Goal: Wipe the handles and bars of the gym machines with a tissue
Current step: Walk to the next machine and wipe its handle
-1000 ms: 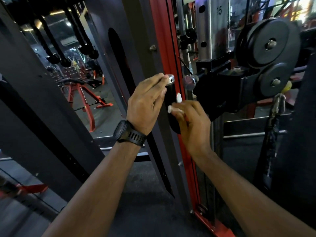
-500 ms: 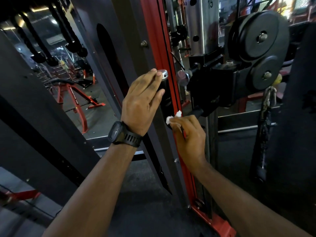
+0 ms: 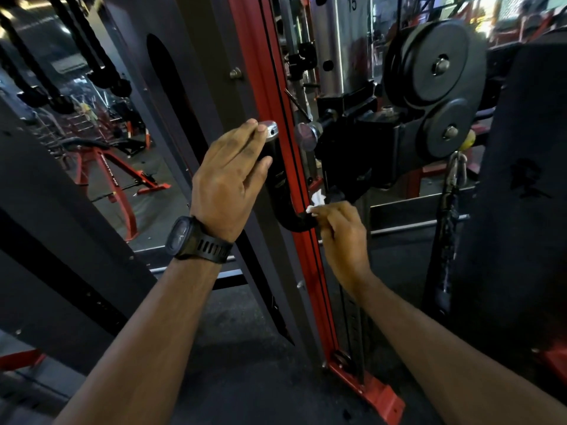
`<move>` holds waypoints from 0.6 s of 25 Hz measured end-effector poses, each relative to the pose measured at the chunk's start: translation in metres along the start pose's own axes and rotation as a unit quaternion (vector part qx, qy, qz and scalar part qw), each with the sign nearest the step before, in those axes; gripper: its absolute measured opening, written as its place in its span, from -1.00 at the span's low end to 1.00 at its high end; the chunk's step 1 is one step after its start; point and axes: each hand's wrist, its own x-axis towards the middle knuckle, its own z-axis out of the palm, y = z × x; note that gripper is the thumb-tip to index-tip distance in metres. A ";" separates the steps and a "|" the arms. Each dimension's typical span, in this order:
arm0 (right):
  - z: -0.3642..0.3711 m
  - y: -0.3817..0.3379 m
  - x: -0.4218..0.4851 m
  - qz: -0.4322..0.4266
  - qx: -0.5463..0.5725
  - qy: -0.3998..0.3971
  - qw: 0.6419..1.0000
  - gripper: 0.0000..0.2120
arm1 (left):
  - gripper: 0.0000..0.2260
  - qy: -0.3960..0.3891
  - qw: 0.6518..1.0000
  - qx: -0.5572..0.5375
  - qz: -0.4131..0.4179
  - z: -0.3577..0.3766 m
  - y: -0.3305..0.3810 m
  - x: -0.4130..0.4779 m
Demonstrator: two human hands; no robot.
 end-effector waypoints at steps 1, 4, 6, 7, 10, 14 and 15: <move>-0.001 0.004 0.002 -0.006 0.006 0.002 1.000 -0.81 | -0.70 -0.002 1.000 -0.001 0.001 0.000 -0.001 0.001; 0.001 0.008 0.008 0.111 0.065 0.070 0.989 -0.86 | -0.70 -0.002 1.000 -0.003 -0.006 0.000 0.000 0.001; 0.008 0.004 0.002 0.133 0.031 0.075 0.988 -0.79 | -0.70 -0.003 1.000 -0.005 0.002 0.000 -0.001 0.001; 0.010 0.003 0.001 0.138 0.036 0.082 0.986 -0.76 | -0.70 -0.001 1.000 -0.006 0.005 0.000 -0.002 0.002; 0.014 0.001 0.002 0.242 0.105 0.112 0.958 -0.77 | -0.70 0.002 1.000 -0.004 -0.003 0.001 0.000 0.000; 0.021 -0.023 -0.005 0.363 0.214 0.127 0.898 -0.84 | -0.70 0.005 1.000 -0.004 -0.006 0.003 0.000 -0.001; 0.022 -0.027 -0.011 0.361 0.228 0.122 0.896 -0.83 | -0.70 0.003 1.000 -0.007 -0.005 0.003 0.000 -0.001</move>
